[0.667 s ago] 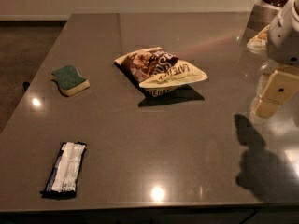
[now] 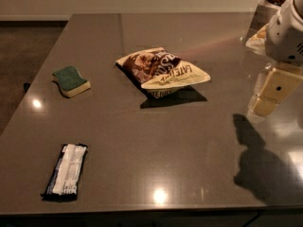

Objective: Move brown chip bag near rxbar blueberry

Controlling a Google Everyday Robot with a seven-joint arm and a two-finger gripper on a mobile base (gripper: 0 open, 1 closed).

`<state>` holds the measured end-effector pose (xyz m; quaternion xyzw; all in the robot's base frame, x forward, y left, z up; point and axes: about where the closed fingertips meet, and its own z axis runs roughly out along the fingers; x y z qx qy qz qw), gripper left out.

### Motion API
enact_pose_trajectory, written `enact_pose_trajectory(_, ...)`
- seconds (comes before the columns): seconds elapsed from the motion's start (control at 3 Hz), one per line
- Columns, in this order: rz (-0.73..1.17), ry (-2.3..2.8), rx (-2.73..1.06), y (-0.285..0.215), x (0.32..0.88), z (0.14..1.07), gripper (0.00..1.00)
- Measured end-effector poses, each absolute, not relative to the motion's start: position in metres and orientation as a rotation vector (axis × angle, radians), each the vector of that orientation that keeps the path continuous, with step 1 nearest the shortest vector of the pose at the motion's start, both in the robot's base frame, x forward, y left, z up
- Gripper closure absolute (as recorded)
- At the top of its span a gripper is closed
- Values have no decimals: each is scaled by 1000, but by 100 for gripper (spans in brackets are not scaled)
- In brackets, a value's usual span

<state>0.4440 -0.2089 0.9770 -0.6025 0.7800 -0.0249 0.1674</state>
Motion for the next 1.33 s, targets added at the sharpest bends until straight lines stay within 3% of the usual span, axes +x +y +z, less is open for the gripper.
enact_pose_trajectory(1.33, 169, 2064, -1658, -80, 532, 939, 0)
